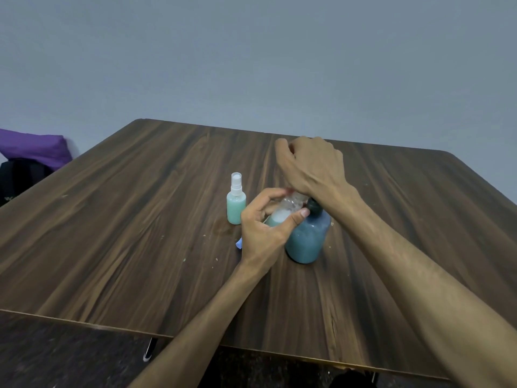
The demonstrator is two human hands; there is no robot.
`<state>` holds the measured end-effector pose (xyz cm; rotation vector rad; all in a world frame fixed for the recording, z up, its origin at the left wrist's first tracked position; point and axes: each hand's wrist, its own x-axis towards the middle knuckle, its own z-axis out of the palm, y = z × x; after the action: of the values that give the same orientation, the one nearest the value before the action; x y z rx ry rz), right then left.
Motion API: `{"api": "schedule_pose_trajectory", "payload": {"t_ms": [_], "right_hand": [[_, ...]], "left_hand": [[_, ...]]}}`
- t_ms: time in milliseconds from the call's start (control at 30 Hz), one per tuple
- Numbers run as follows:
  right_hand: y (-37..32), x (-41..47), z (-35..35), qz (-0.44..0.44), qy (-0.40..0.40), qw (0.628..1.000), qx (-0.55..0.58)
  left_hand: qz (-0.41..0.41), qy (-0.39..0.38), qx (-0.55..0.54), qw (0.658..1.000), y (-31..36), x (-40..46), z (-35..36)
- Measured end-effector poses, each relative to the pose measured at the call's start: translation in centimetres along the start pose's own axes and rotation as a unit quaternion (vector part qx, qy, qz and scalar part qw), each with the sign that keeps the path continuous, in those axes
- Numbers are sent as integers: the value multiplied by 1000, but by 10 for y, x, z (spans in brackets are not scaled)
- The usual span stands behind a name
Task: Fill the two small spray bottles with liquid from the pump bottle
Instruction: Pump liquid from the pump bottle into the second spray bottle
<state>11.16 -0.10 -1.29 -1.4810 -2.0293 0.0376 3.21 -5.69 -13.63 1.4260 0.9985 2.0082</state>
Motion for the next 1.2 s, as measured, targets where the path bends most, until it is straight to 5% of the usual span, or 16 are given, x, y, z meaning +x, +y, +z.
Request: {"api": "schedule_pose_trajectory", "payload": {"t_ms": [733,833,1000,1200], "right_hand": [[2,3,-1,-38,54,998,24],[8,9,-1,-3,26,993,118],[19,17,-12,115,-11,910,397],[41,-26,9,132,-65,824,548]], "left_hand": [[-6,-6,-4,1000,2,1,0],[-9,3,-7,1000,1,-1,1],[-20,-1,-12,1000,3,-1,1],[-20,1,-31,999,8,0,2]]}}
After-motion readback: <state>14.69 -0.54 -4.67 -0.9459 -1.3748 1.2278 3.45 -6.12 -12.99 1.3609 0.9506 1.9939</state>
